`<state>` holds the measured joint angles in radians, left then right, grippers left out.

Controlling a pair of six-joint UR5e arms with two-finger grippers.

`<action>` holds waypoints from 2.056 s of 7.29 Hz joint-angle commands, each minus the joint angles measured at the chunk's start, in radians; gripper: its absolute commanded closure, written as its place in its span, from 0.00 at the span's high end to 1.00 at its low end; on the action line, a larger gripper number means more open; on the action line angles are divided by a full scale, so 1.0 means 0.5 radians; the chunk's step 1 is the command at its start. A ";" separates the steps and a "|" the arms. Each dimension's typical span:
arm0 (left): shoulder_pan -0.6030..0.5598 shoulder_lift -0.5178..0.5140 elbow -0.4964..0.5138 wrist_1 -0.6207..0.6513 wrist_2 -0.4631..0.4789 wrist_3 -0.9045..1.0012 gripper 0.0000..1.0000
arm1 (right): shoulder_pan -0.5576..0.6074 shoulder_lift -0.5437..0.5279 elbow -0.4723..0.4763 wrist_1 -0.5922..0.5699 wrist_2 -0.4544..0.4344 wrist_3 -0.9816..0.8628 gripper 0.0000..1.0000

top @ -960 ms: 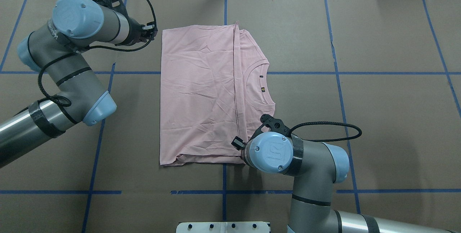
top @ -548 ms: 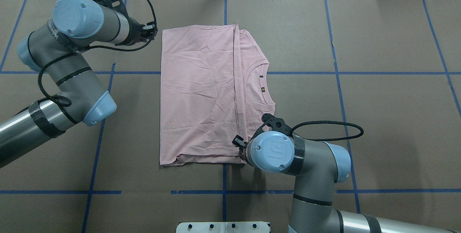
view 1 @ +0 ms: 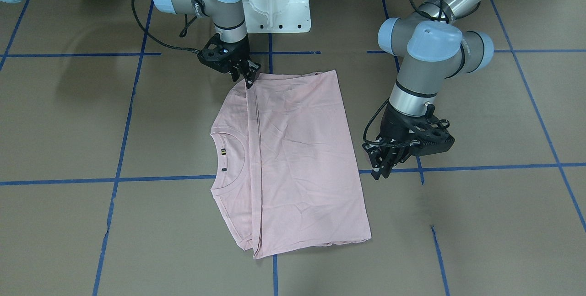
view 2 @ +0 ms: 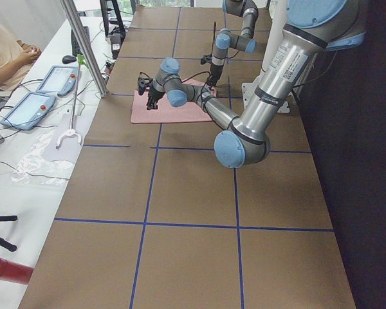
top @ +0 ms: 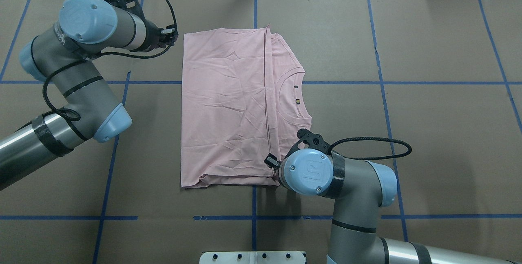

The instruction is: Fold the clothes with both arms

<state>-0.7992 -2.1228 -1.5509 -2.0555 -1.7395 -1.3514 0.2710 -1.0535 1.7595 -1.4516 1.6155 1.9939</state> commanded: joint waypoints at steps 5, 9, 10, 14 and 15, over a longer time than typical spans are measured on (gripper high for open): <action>0.000 0.000 -0.024 0.012 0.000 -0.012 0.32 | 0.004 0.002 0.061 -0.005 0.000 0.000 0.00; 0.440 0.299 -0.569 0.187 0.079 -0.569 0.32 | -0.035 -0.065 0.248 -0.063 -0.022 0.065 0.00; 0.612 0.382 -0.692 0.211 0.174 -0.756 0.32 | -0.054 -0.086 0.312 -0.152 -0.025 0.065 0.00; 0.981 0.616 -0.767 0.215 0.353 -1.055 0.33 | -0.063 -0.102 0.319 -0.156 -0.025 0.065 0.00; 1.018 0.619 -0.740 0.215 0.353 -1.055 0.40 | -0.066 -0.102 0.322 -0.156 -0.025 0.065 0.00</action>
<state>-0.3208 -1.8191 -1.9314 -1.9488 -1.5677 -1.8639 0.2391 -1.1040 1.9191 -1.5292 1.6030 2.0264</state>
